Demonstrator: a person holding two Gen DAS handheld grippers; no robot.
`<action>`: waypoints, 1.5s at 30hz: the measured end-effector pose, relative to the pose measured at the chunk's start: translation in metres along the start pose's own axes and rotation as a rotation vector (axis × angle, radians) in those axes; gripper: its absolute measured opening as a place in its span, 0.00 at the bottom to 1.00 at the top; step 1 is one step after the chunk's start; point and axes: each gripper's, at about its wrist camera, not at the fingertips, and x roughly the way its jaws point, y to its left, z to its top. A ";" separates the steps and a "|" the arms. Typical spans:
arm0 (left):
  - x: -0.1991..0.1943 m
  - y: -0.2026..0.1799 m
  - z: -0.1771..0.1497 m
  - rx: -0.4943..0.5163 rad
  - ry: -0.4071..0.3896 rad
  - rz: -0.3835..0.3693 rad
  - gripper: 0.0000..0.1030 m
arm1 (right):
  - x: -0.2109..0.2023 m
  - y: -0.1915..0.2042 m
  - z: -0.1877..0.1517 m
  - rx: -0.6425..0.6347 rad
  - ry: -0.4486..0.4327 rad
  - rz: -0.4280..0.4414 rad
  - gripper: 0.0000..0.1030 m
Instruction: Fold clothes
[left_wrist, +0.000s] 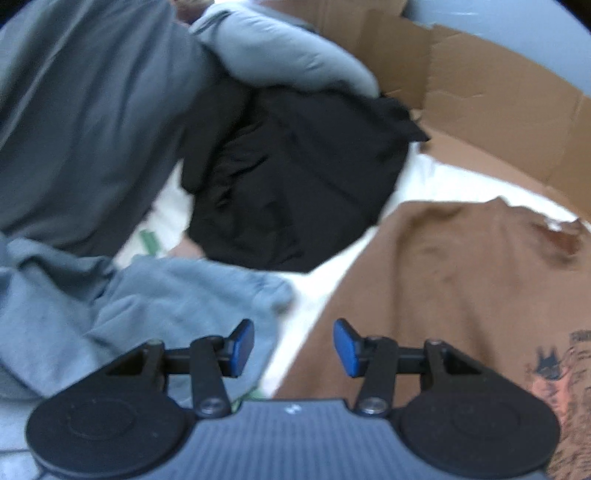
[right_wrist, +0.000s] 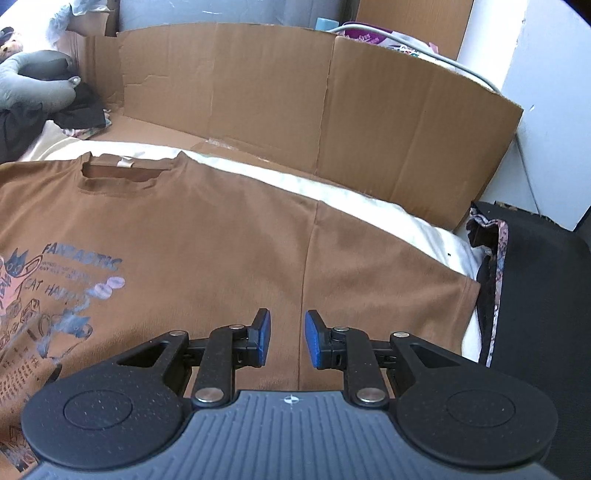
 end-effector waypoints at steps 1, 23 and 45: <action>0.002 0.002 -0.002 -0.005 0.008 0.007 0.43 | 0.000 0.000 -0.001 0.000 0.002 0.001 0.26; -0.003 -0.003 -0.004 -0.052 0.017 -0.067 0.03 | 0.005 0.001 -0.005 0.009 0.026 0.040 0.26; -0.009 -0.076 -0.049 0.135 0.108 -0.340 0.14 | 0.009 0.006 -0.010 -0.011 0.036 0.052 0.26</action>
